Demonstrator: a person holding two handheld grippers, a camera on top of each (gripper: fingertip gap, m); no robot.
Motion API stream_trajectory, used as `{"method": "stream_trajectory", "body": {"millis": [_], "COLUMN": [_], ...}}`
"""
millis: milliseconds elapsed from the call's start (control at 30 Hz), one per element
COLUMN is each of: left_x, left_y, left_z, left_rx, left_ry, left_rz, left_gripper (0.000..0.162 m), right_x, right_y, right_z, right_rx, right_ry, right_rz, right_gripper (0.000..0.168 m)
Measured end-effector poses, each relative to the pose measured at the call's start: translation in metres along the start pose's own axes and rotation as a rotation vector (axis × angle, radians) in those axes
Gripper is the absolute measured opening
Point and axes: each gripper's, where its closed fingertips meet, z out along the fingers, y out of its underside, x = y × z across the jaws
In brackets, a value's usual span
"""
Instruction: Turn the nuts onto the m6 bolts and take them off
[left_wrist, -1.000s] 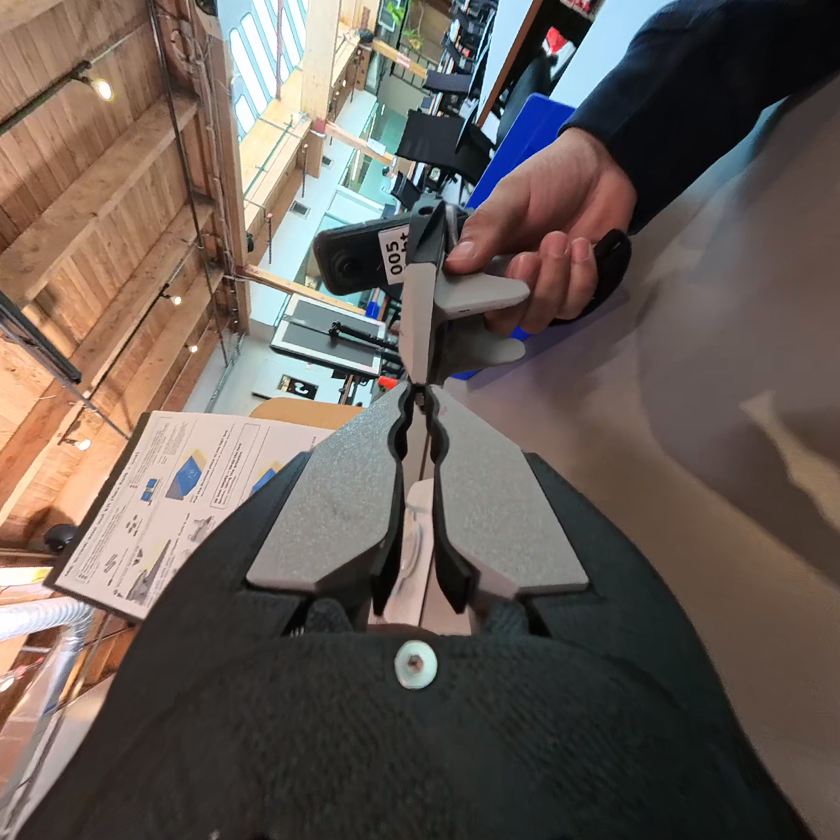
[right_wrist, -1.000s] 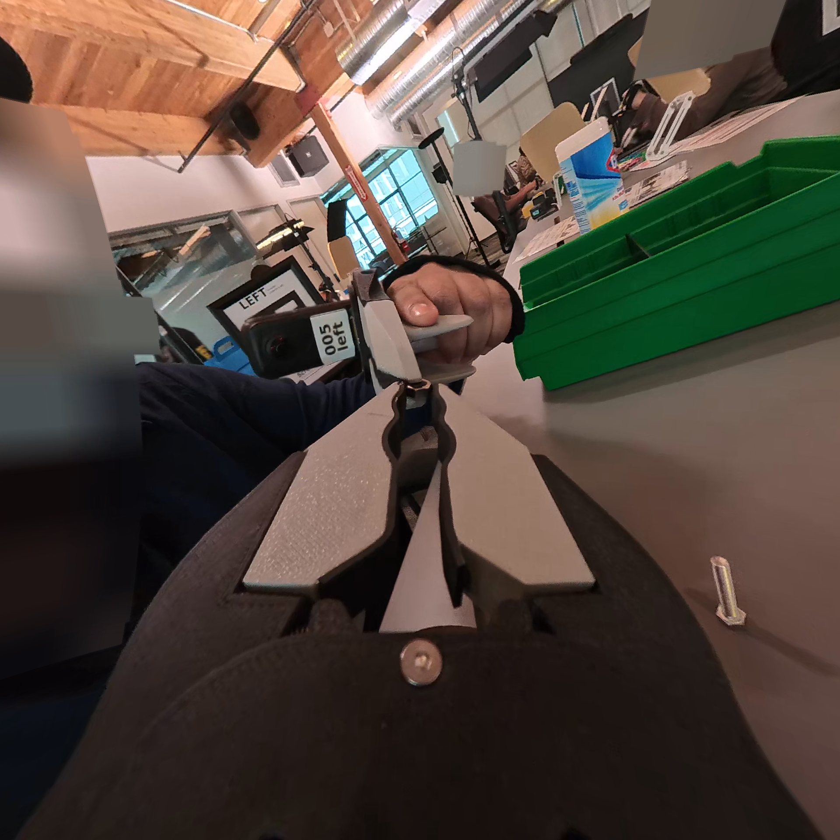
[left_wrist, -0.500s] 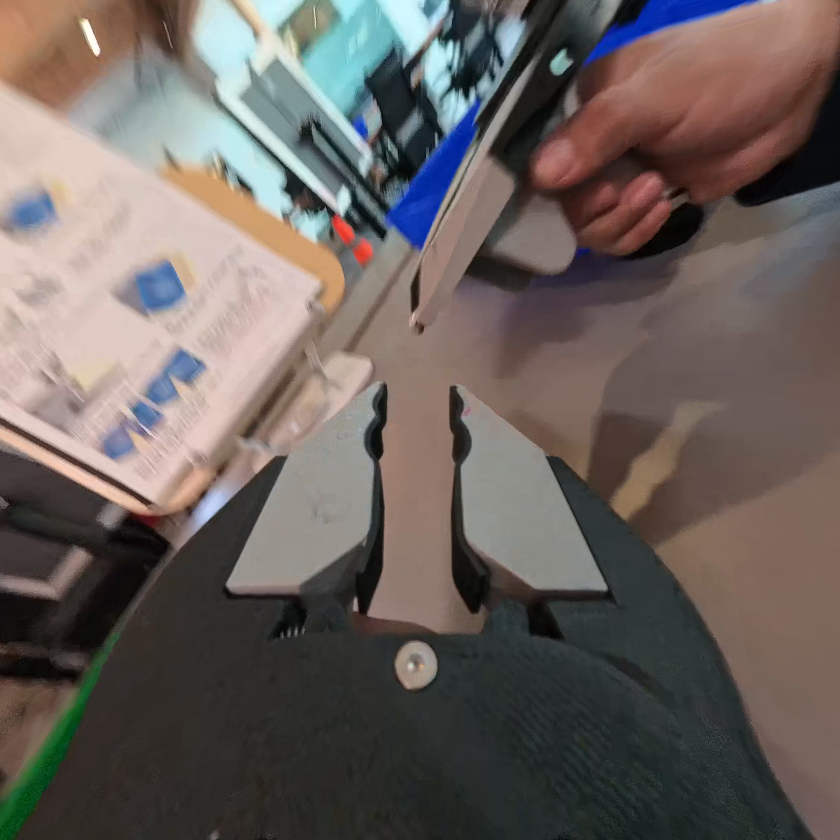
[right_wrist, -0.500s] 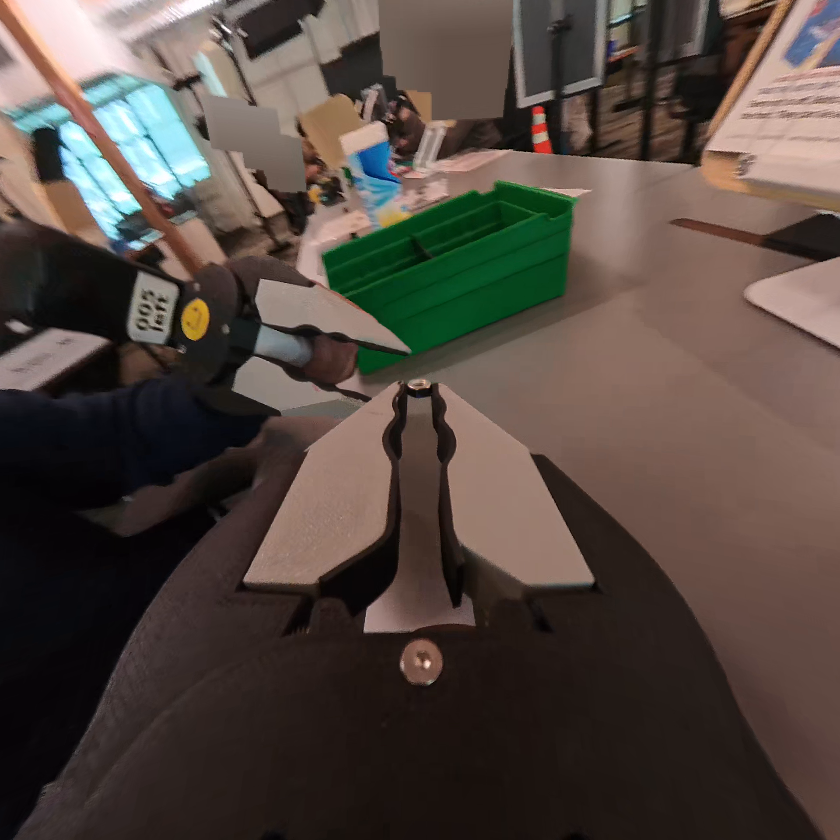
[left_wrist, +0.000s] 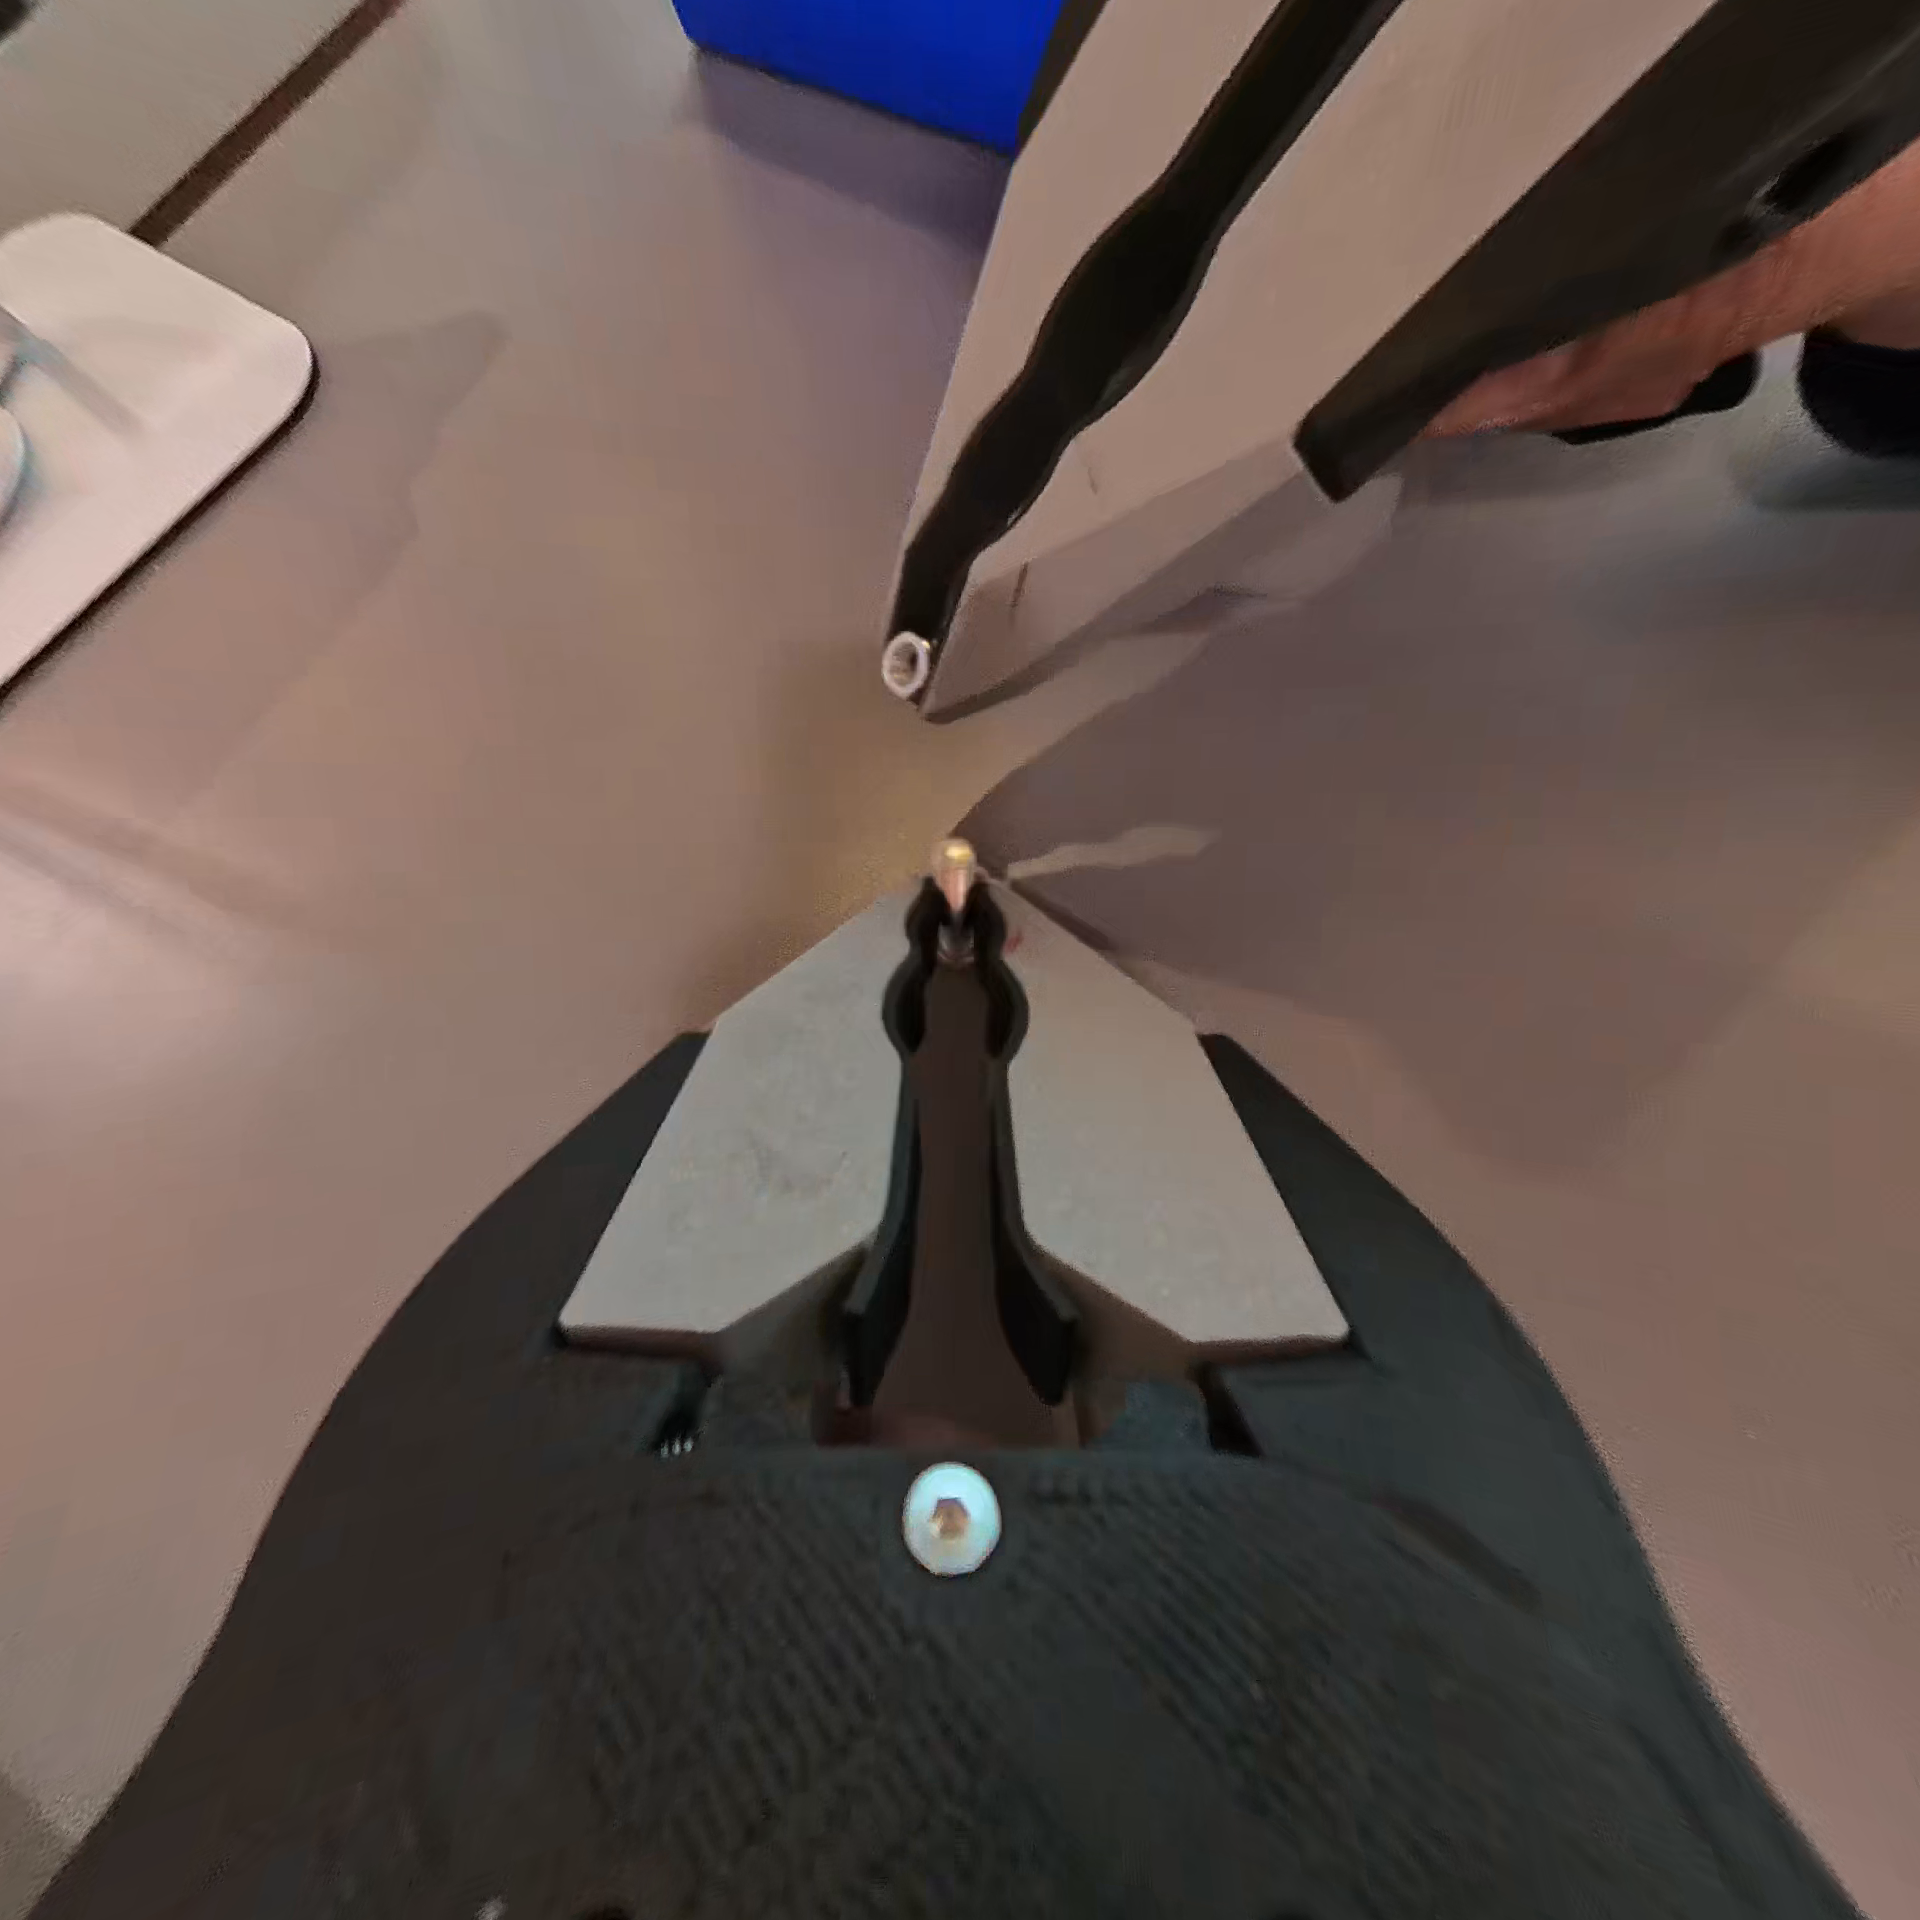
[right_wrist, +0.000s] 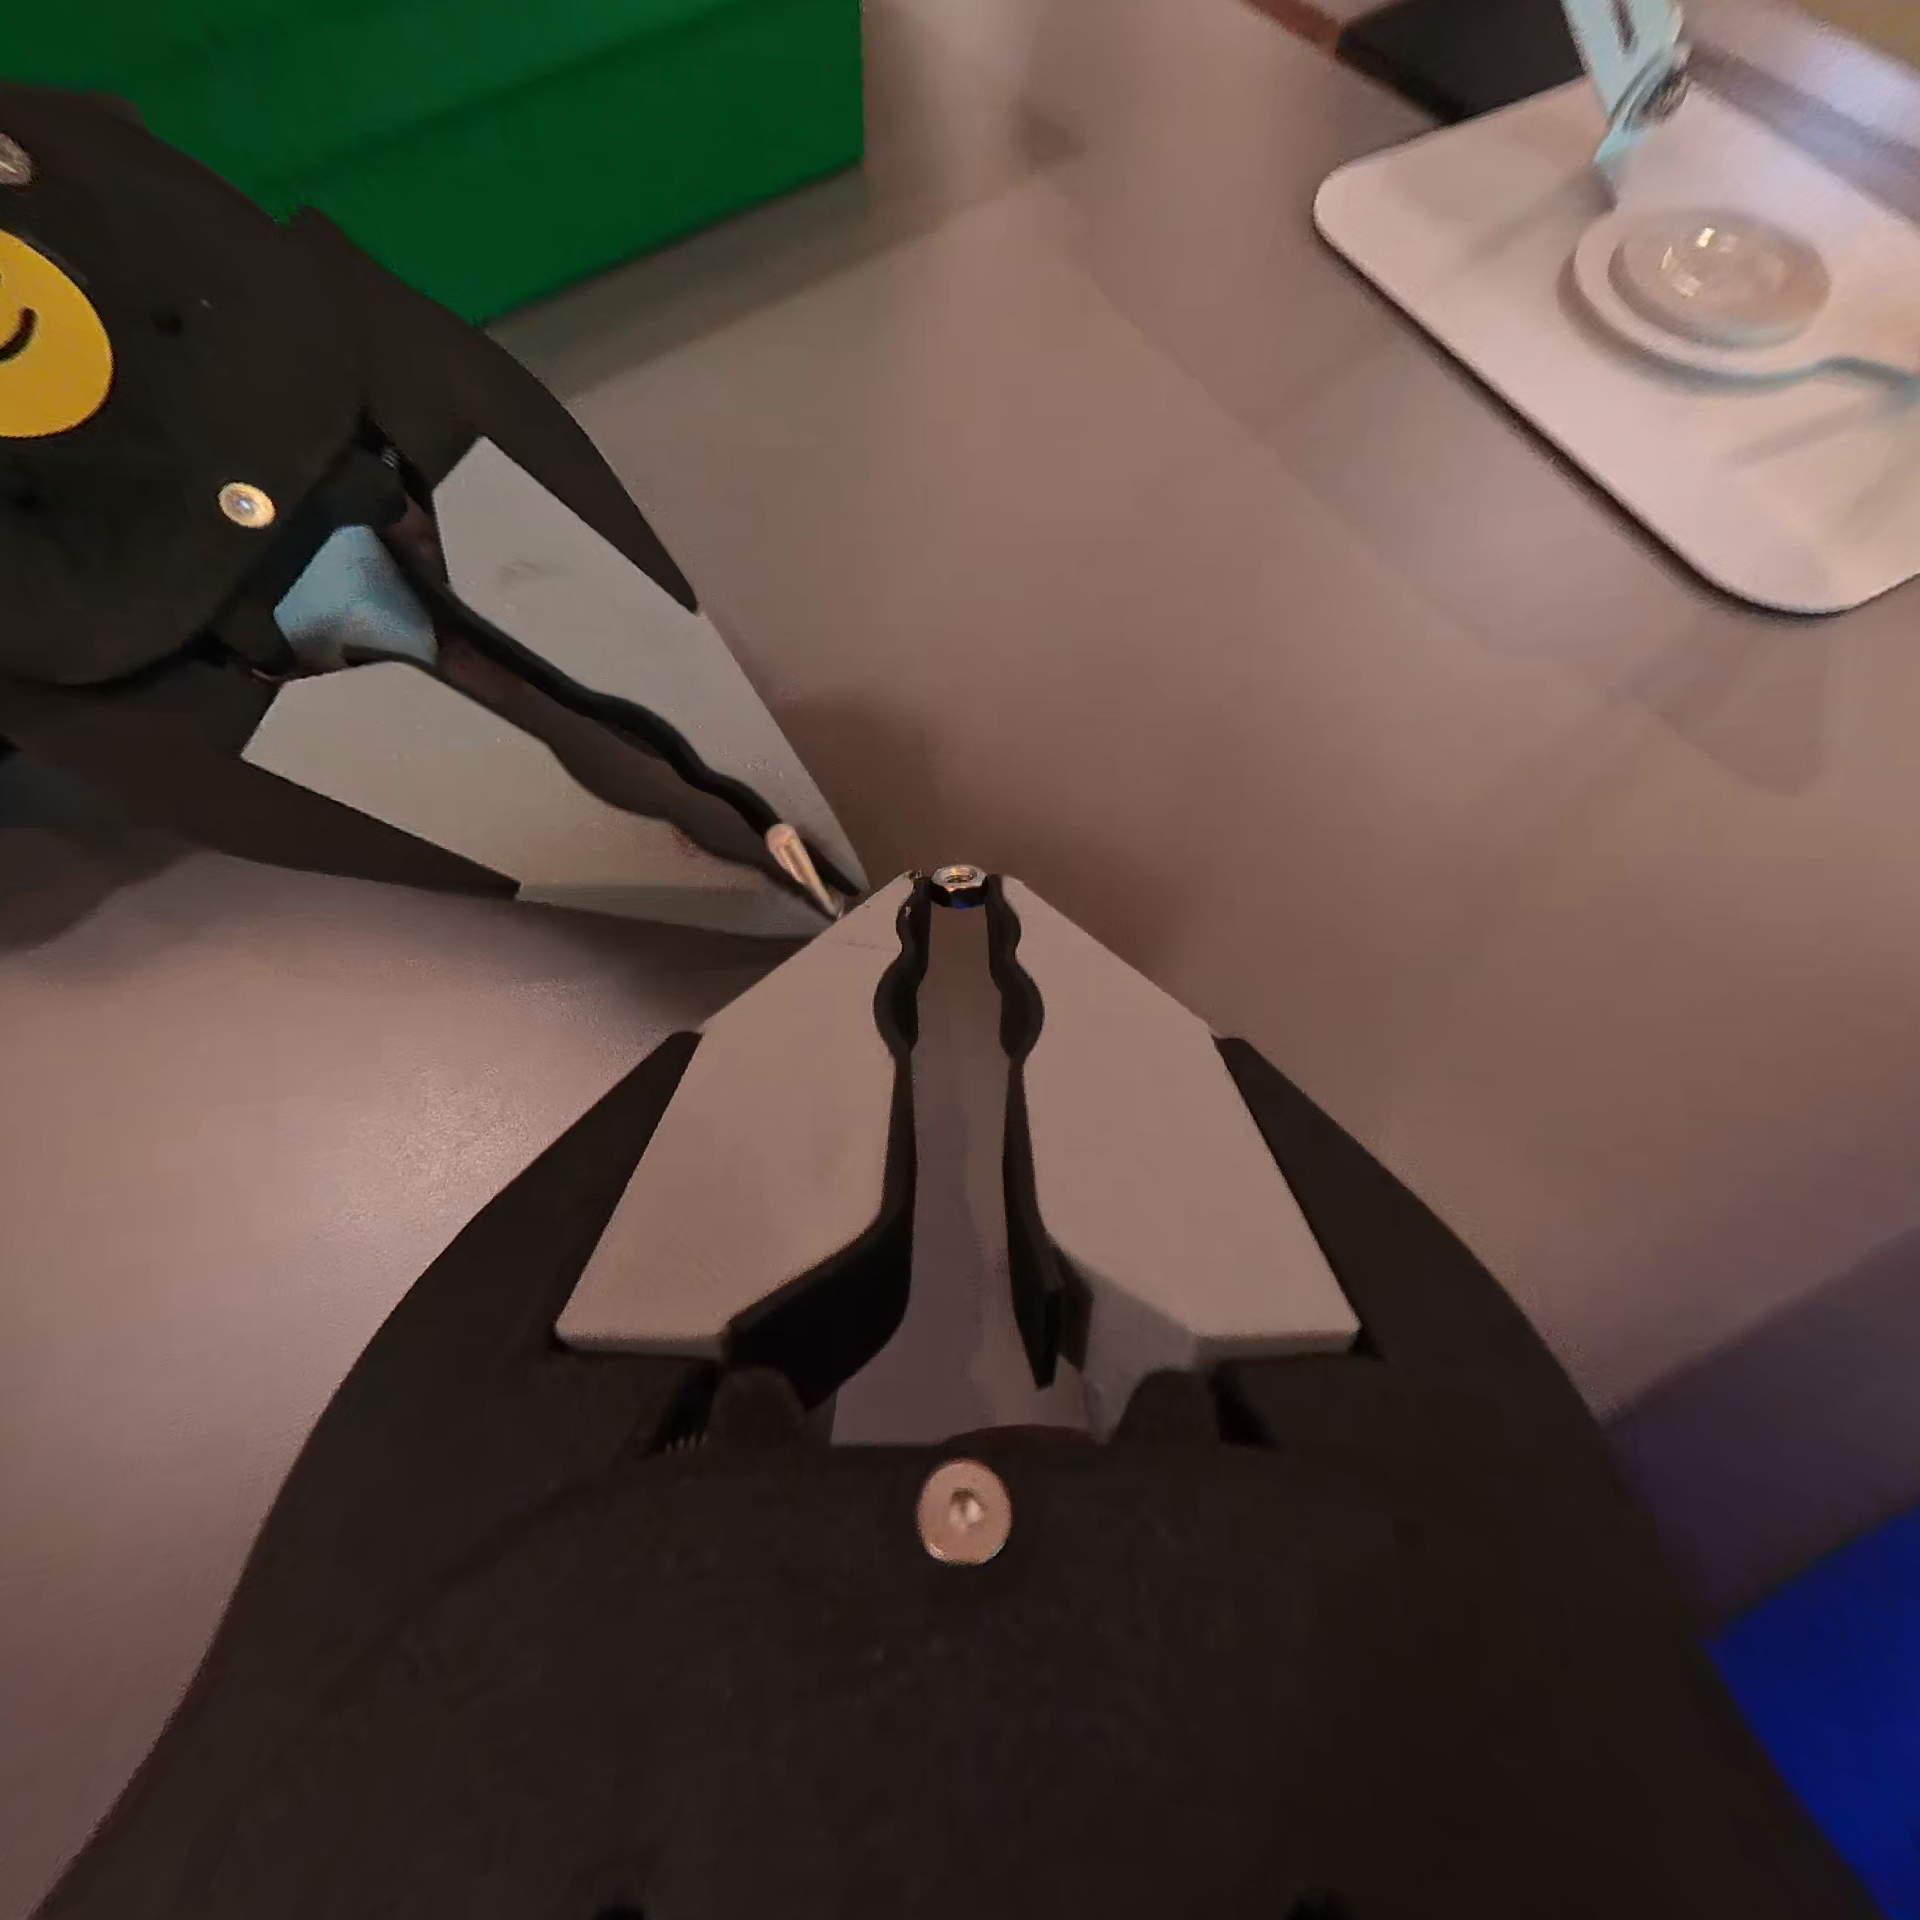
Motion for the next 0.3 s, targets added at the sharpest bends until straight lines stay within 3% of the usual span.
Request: {"method": "stream_trajectory", "body": {"millis": [33, 300], "left_x": [-0.002, -0.021], "left_y": [-0.001, -0.009], "left_z": [0.000, -0.022], "left_rx": [0.003, 0.144], "left_ry": [-0.009, -0.071], "left_rz": [0.001, -0.060], "left_gripper": [0.005, 0.004], "right_x": [-0.001, -0.009], "right_y": [0.004, 0.032], "right_z": [0.003, 0.018], "right_rx": [-0.023, -0.168], "right_ry": [-0.005, -0.045], "right_rz": [0.003, -0.019], "right_gripper": [0.008, 0.008]}}
